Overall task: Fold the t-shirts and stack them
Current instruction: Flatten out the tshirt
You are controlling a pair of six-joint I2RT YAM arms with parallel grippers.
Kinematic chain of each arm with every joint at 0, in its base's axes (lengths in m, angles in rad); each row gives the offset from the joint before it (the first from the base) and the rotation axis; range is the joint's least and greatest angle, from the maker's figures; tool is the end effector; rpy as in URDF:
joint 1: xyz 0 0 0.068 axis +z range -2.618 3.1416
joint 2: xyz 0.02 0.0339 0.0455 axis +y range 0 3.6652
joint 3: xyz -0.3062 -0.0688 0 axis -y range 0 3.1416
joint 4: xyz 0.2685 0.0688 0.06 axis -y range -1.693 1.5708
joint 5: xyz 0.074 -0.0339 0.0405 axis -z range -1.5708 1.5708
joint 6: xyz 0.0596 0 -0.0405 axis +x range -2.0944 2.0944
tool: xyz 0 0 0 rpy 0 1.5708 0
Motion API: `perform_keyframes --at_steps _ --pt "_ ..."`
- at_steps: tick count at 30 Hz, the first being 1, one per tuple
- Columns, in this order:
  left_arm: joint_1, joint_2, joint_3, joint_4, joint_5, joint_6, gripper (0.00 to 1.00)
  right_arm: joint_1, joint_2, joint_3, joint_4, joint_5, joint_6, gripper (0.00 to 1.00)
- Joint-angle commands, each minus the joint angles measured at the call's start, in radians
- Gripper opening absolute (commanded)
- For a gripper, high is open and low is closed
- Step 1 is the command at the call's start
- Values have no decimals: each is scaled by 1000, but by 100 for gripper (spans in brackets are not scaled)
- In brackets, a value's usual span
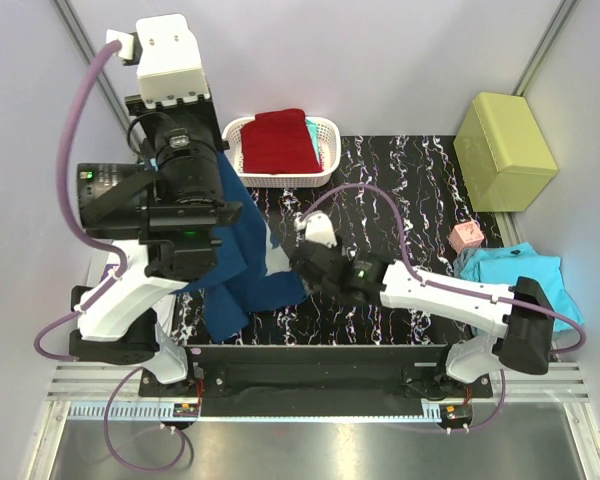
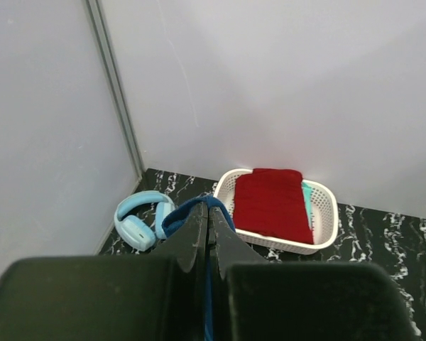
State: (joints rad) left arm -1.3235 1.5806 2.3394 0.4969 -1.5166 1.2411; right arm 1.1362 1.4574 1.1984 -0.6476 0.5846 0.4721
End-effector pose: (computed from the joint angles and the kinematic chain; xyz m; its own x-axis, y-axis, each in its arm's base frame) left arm 0.1068 -0.1798 0.7214 0.0534 -0.0020 -0.9986 -0.2277 0.9736 -0.0141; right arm 0.1715 0.2914 0.3096 -0.5741 -0.3361 -0.7466 -0.3953 0.9123 -0.1067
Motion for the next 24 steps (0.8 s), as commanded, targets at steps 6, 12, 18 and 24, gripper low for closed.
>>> perform_keyframes --at_steps 6,12,18,24 --pt "46 -37 -63 34 -62 18 0 273 109 157 -47 -22 -9 64" --pt "61 -54 -83 20 -66 0 0 300 185 217 22 -78 -87 64" --pt "61 -57 -84 -14 -86 -28 0 304 337 337 69 -130 -125 63" --pt "33 -36 -94 -6 -94 -35 0 329 518 525 100 -195 -200 63"
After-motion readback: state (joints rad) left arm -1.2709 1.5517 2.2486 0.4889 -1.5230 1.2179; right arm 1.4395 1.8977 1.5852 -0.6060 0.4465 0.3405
